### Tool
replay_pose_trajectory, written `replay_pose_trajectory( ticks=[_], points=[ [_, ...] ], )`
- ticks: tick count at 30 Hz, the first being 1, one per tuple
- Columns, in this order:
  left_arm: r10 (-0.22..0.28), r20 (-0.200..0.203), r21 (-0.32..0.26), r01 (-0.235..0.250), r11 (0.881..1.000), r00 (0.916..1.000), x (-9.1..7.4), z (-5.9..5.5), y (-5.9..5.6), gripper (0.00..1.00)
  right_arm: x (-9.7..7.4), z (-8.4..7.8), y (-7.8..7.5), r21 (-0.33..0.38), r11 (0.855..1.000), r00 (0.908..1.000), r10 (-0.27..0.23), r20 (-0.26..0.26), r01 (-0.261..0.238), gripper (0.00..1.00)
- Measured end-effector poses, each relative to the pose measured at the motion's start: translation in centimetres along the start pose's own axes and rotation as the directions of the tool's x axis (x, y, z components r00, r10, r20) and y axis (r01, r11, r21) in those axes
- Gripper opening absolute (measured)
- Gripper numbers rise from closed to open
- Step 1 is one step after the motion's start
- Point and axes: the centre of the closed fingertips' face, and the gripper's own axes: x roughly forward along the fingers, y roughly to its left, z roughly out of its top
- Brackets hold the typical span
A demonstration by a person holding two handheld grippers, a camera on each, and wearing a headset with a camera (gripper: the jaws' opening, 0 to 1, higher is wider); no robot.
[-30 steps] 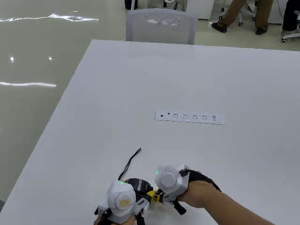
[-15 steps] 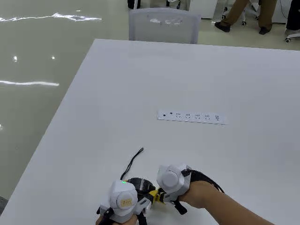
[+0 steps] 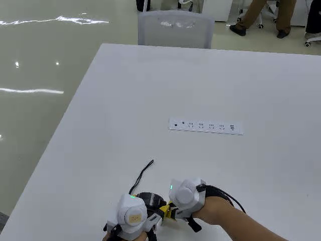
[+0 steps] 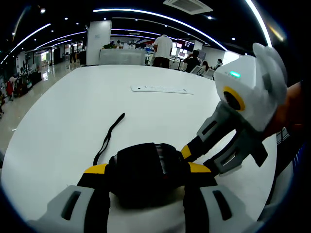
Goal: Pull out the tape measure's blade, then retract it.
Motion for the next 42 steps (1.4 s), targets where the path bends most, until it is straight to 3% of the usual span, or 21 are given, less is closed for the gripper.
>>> replay_pose_trajectory(
  ticks=[8, 12, 24, 28, 31, 38, 42],
  points=[
    [-0.002, -0.001, -0.002, 0.002, 1.0, 1.0, 0.1, 0.0, 0.1, 0.57, 0.0, -0.8, -0.3, -0.019, 1.0, 0.9998, -0.02, 0.008, 0.021, 0.17],
    [-0.006, -0.002, 0.0, 0.006, 1.0, 1.0, -0.1, 0.0, 0.0, 0.57, 0.1, -0.7, -0.2, -0.005, 1.0, 0.9995, -0.018, 0.026, 0.018, 0.15],
    [-0.006, -0.003, -0.002, 0.006, 1.0, 1.0, 0.2, 0.0, 0.0, 0.57, 0.4, -0.4, -0.2, -0.012, 1.0, 0.9998, -0.015, 0.012, 0.015, 0.14],
    [-0.006, -0.002, -0.002, 0.006, 1.0, 1.0, 0.0, 0.1, -0.1, 0.57, 0.2, -0.3, -0.2, -0.003, 1.0, 0.9995, -0.019, 0.023, 0.019, 0.15],
    [-0.007, -0.002, -0.001, 0.007, 1.0, 1.0, 0.0, 0.1, 0.0, 0.57, 0.1, -0.3, -0.1, 0.044, 0.999, 0.9991, -0.026, 0.032, 0.025, 0.16],
    [-0.007, -0.003, 0.0, 0.007, 1.0, 1.0, 0.0, 0.1, 0.0, 0.58, -0.6, -1.4, 0.3, 0.056, 0.997, 0.9979, -0.056, 0.033, 0.054, 0.4],
    [-0.011, 0.0, -0.011, 0.011, 1.0, 0.9999, -0.1, 0.1, 0.1, 0.59, -2.0, -2.0, -0.3, 0.103, 0.988, 0.991, -0.118, 0.063, 0.112, 0.58]
  ],
)
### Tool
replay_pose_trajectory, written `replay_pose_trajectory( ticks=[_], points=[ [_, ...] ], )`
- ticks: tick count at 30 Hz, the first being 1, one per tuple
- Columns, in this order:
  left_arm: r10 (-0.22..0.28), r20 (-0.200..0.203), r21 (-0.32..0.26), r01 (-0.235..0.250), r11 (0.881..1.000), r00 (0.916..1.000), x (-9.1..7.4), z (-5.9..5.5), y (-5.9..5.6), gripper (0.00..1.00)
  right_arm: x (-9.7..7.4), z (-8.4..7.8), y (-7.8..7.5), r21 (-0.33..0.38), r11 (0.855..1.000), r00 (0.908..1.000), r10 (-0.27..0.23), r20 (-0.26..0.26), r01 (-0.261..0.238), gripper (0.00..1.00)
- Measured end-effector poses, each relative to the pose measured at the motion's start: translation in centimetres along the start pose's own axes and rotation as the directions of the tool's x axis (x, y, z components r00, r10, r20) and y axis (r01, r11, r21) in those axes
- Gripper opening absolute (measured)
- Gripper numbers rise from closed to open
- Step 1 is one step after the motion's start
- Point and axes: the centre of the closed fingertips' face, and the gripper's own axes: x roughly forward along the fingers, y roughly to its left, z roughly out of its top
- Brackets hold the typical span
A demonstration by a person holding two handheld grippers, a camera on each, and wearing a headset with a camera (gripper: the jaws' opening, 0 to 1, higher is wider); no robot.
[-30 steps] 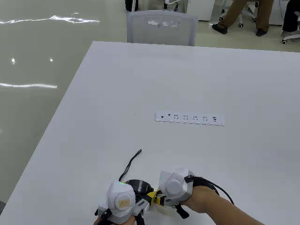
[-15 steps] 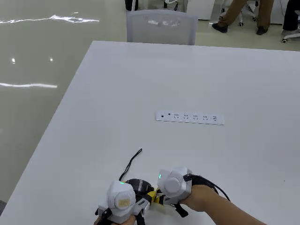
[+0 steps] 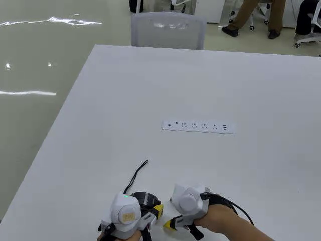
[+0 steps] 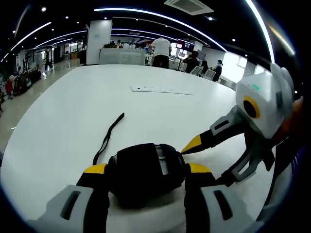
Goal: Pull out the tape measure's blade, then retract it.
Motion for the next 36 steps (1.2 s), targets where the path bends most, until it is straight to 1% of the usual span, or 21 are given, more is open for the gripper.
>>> replay_pose_trajectory(
  ticks=[2, 4, 5, 8, 11, 12, 14, 15, 16, 17, 19, 22, 24, 25, 27, 29, 32, 33, 34, 35, 36],
  points=[
    [0.001, -0.001, 0.001, -0.001, 1.0, 1.0, 0.0, 0.0, 0.0, 0.59, -0.9, -0.1, 0.0, 0.03, 0.999, 0.9995, -0.019, 0.025, 0.019, 0.67],
    [-0.005, -0.004, 0.012, 0.005, 1.0, 1.0, -0.1, -0.1, -0.1, 0.59, -1.6, -0.6, -0.3, 0.043, 0.998, 0.9984, -0.044, 0.036, 0.042, 0.71],
    [-0.003, -0.005, 0.013, 0.003, 1.0, 1.0, 0.1, -0.3, 0.1, 0.59, -2.1, -0.7, -0.5, 0.066, 0.996, 0.9961, -0.07, 0.053, 0.067, 0.73],
    [-0.005, -0.009, 0.018, 0.006, 1.0, 0.9999, 0.3, -0.4, 0.2, 0.6, -4.0, -1.0, -1.1, 0.144, 0.982, 0.9874, -0.138, 0.078, 0.125, 0.81],
    [-0.03, -0.022, 0.037, 0.031, 0.999, 0.9993, 0.3, -0.4, 0.1, 0.59, -5.1, -1.6, -1.1, 0.223, 0.964, 0.9754, -0.178, 0.13, 0.147, 0.86],
    [-0.045, -0.018, 0.063, 0.046, 0.997, 0.9988, 0.2, -0.3, 0.1, 0.59, -5.5, -2.1, -1.0, 0.244, 0.957, 0.9713, -0.194, 0.138, 0.156, 0.88],
    [-0.061, -0.014, 0.072, 0.061, 0.995, 0.9981, 0.1, -0.2, 0.2, 0.58, -6.3, -2.8, -0.5, 0.243, 0.955, 0.9695, -0.208, 0.13, 0.172, 0.94],
    [-0.07, 0.002, 0.091, 0.07, 0.993, 0.9975, -0.2, 0.2, 0.3, 0.57, -6.8, -3.3, -0.1, 0.255, 0.95, 0.9669, -0.218, 0.133, 0.179, 0.95],
    [-0.076, 0.005, 0.092, 0.076, 0.993, 0.9971, -0.3, 0.4, 0.3, 0.58, -7.3, -3.4, 0.4, 0.265, 0.947, 0.9655, -0.222, 0.135, 0.181, 0.95],
    [-0.08, 0.009, 0.092, 0.079, 0.993, 0.9967, -0.9, 0.8, 0.2, 0.58, -7.6, -3.9, 0.9, 0.275, 0.944, 0.9656, -0.225, 0.131, 0.182, 0.96],
    [-0.084, 0.014, 0.107, 0.082, 0.991, 0.9964, -1.3, 1.2, 0.2, 0.59, -8.2, -4.3, 1.5, 0.28, 0.941, 0.965, -0.231, 0.124, 0.189, 0.98],
    [-0.099, 0.028, 0.127, 0.095, 0.987, 0.9947, -1.9, 1.5, 0.7, 0.63, -9.1, -5.0, 2.3, 0.302, 0.933, 0.9623, -0.243, 0.123, 0.197, 1.0],
    [-0.115, 0.033, 0.128, 0.11, 0.986, 0.9928, -2.7, 1.8, 0.7, 0.67, -10.0, -5.0, 2.5, 0.33, 0.921, 0.9537, -0.265, 0.142, 0.207, 1.0],
    [-0.12, 0.041, 0.138, 0.114, 0.984, 0.9919, -2.9, 1.6, 1.2, 0.68, -10.5, -5.1, 2.7, 0.339, 0.917, 0.9507, -0.274, 0.145, 0.212, 1.0],
    [-0.14, 0.043, 0.121, 0.134, 0.984, 0.9892, -3.5, 1.7, 1.5, 0.72, -11.1, -5.8, 2.5, 0.35, 0.909, 0.9446, -0.292, 0.151, 0.225, 1.0],
    [-0.148, 0.038, 0.126, 0.142, 0.982, 0.9882, -3.9, 1.5, 2.1, 0.72, -11.8, -5.9, 2.6, 0.362, 0.902, 0.9392, -0.307, 0.154, 0.235, 1.0],
    [-0.155, 0.046, 0.131, 0.148, 0.98, 0.9869, -5.2, 1.4, 3.5, 0.74, -13.0, -6.7, 2.0, 0.385, 0.883, 0.9238, -0.348, 0.159, 0.267, 1.0],
    [-0.174, 0.055, 0.118, 0.167, 0.979, 0.9832, -5.4, 1.3, 3.7, 0.76, -13.3, -6.8, 2.0, 0.392, 0.879, 0.9202, -0.356, 0.164, 0.27, 1.0],
    [-0.2, 0.071, 0.08, 0.195, 0.978, 0.9772, -5.7, 1.3, 3.5, 0.79, -13.5, -7.1, 1.9, 0.399, 0.875, 0.9173, -0.363, 0.165, 0.274, 1.0],
    [-0.193, 0.073, 0.085, 0.187, 0.979, 0.9784, -6.4, 1.2, 4.3, 0.84, -14.0, -7.3, 1.9, 0.404, 0.871, 0.9137, -0.371, 0.166, 0.28, 1.0],
    [-0.194, 0.075, 0.092, 0.187, 0.978, 0.9782, -6.9, 1.0, 4.6, 0.86, -14.2, -7.6, 1.8, 0.406, 0.869, 0.912, -0.375, 0.166, 0.284, 1.0]
  ],
)
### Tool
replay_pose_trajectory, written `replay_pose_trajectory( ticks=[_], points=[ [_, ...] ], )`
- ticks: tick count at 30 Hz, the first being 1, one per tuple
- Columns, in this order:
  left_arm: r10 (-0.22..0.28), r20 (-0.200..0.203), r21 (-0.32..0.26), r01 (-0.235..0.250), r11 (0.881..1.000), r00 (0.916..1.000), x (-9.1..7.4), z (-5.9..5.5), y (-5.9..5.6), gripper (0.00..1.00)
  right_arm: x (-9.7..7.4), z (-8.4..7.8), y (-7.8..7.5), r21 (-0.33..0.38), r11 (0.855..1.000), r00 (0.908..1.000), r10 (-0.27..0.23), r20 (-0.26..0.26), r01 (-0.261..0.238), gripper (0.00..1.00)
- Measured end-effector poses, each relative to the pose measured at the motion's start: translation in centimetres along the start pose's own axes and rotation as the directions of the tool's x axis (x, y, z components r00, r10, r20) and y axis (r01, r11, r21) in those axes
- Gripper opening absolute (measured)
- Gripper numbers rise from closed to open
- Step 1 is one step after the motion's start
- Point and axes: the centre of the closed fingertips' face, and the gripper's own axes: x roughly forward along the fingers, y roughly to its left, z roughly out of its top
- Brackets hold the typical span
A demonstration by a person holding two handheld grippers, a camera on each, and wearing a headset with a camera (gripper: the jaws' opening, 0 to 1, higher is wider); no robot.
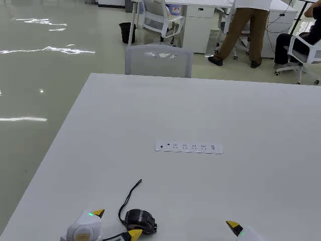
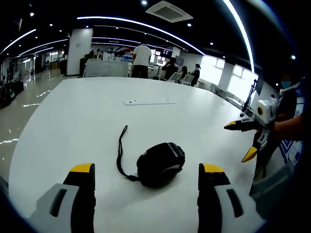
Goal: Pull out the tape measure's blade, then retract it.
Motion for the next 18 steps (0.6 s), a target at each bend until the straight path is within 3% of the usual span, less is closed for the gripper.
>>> replay_pose_trajectory(
  ticks=[2, 5, 6, 8, 10, 11, 14, 16, 18],
  points=[
    [0.0, 0.011, 0.022, 0.0, 1.0, 0.9999, -1.4, 0.3, -0.2, 0.89, -0.8, -0.3, -0.5, 0.011, 1.0, 0.9998, -0.017, 0.009, 0.017, 1.0],
    [-0.008, 0.019, 0.018, 0.008, 1.0, 0.9998, -3.1, -0.7, 0.9, 0.93, -2.1, -1.0, -0.6, 0.014, 0.999, 0.9996, -0.028, 0.004, 0.028, 1.0],
    [-0.009, 0.05, 0.002, 0.009, 1.0, 0.9987, -4.0, -0.4, 1.1, 0.93, -2.6, -1.4, -0.7, 0.018, 0.999, 0.9996, -0.029, 0.004, 0.029, 1.0],
    [-0.052, 0.103, -0.054, 0.058, 0.997, 0.9934, -5.2, 0.5, 0.4, 0.99, -3.4, -1.5, -0.4, 0.022, 0.999, 0.9997, -0.024, 0.009, 0.024, 1.0],
    [-0.062, 0.095, -0.021, 0.064, 0.998, 0.9936, -6.4, 0.0, 0.7, 0.99, -4.3, -2.0, -0.9, 0.023, 0.999, 0.9988, -0.046, 0.014, 0.046, 1.0],
    [-0.069, 0.075, 0.014, 0.068, 0.998, 0.9948, -7.2, -0.3, 0.1, 0.99, -4.8, -2.3, -1.3, 0.046, 0.997, 0.998, -0.062, 0.011, 0.061, 1.0],
    [-0.085, 0.087, -0.013, 0.086, 0.996, 0.9926, -8.7, -0.6, 0.6, 0.99, -6.3, -2.7, -2.3, 0.091, 0.99, 0.9936, -0.111, 0.023, 0.108, 1.0],
    [-0.081, 0.08, -0.028, 0.083, 0.996, 0.9935, -9.6, -1.2, 1.7, 0.99, -7.1, -3.1, -2.4, 0.117, 0.986, 0.9924, -0.12, 0.026, 0.117, 1.0],
    [-0.073, 0.074, -0.019, 0.074, 0.997, 0.9946, -10.1, -1.2, 1.7, 0.99, -7.4, -3.8, -2.3, 0.118, 0.987, 0.993, -0.116, 0.019, 0.113, 1.0]
  ],
)
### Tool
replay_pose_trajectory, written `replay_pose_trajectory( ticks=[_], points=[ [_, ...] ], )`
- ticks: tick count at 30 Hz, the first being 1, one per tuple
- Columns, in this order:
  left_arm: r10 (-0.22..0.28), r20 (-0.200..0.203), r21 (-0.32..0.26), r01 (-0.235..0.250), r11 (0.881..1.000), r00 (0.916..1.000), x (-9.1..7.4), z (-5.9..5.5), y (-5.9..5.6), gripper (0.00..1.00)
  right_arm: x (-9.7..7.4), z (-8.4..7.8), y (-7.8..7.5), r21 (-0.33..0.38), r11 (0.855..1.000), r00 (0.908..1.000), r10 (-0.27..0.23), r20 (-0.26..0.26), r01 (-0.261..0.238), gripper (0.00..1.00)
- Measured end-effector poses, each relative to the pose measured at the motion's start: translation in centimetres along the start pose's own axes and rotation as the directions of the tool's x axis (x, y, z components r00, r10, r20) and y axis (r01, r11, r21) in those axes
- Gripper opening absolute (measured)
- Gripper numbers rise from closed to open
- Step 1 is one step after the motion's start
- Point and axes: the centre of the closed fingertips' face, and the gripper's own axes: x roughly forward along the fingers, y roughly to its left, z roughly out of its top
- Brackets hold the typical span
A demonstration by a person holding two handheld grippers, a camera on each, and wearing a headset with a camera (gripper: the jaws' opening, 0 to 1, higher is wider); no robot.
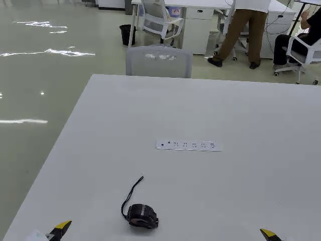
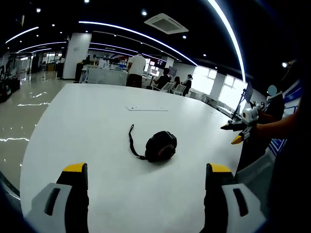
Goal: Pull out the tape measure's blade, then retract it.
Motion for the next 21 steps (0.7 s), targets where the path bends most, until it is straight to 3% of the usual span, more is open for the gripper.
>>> replay_pose_trajectory(
  ticks=[2, 4, 6, 7, 8, 10, 11, 14, 16, 17, 20, 21],
  points=[
    [0.005, -0.013, 0.008, -0.004, 1.0, 0.9999, -1.1, -0.3, 0.8, 0.99, -0.6, -0.8, 0.0, -0.013, 1.0, 0.9999, -0.005, -0.016, 0.005, 1.0],
    [0.016, -0.015, 0.001, -0.016, 1.0, 0.9998, -2.1, -0.8, 1.9, 0.99, -1.4, -0.7, -0.6, -0.056, 0.998, 0.9991, -0.038, 0.019, 0.039, 1.0],
    [0.029, -0.012, -0.015, -0.03, 0.999, 0.9995, -2.4, -0.7, 1.4, 0.99, -2.3, -1.1, 0.1, -0.009, 1.0, 0.9999, -0.012, 0.012, 0.012, 1.0],
    [0.03, -0.015, -0.011, -0.03, 0.999, 0.9994, -2.8, -0.9, 1.7, 0.99, -2.6, -1.4, 0.2, 0.003, 1.0, 0.9999, -0.014, -0.001, 0.014, 1.0],
    [0.031, -0.024, 0.014, -0.03, 0.999, 0.9992, -3.2, -1.2, 1.5, 0.99, -3.1, -1.6, 0.3, -0.006, 1.0, 0.9998, -0.021, -0.004, 0.021, 1.0],
    [0.022, -0.018, 0.01, -0.022, 1.0, 0.9996, -3.5, -1.4, 1.1, 0.99, -3.9, -2.2, 0.3, -0.006, 1.0, 0.9997, -0.024, -0.005, 0.024, 1.0],
    [0.02, -0.019, 0.001, -0.02, 1.0, 0.9996, -3.7, -1.6, 0.1, 0.99, -4.4, -2.7, 0.1, 0.006, 0.999, 0.9993, -0.036, -0.013, 0.036, 1.0],
    [0.028, -0.005, -0.011, -0.028, 1.0, 0.9996, -4.1, -1.6, 0.6, 0.99, -5.7, -3.2, -0.4, 0.01, 0.998, 0.998, -0.063, -0.009, 0.063, 1.0],
    [0.028, 0.0, -0.014, -0.028, 1.0, 0.9996, -4.1, -1.6, 0.5, 0.99, -6.2, -3.1, -0.6, -0.005, 0.997, 0.9973, -0.071, 0.016, 0.072, 1.0],
    [0.024, -0.001, -0.009, -0.024, 1.0, 0.9997, -4.3, -1.8, 1.1, 0.99, -6.3, -3.2, -0.6, -0.013, 0.997, 0.9973, -0.072, 0.014, 0.072, 1.0],
    [0.009, -0.015, 0.021, -0.009, 1.0, 0.9999, -3.8, -2.0, 0.4, 0.99, -6.4, -3.6, -1.0, -0.012, 0.997, 0.9971, -0.076, 0.003, 0.076, 1.0],
    [0.005, -0.012, 0.018, -0.005, 1.0, 0.9999, -3.5, -1.8, -0.3, 0.99, -6.3, -3.5, -1.1, -0.011, 0.997, 0.9971, -0.076, 0.005, 0.076, 1.0]
  ],
)
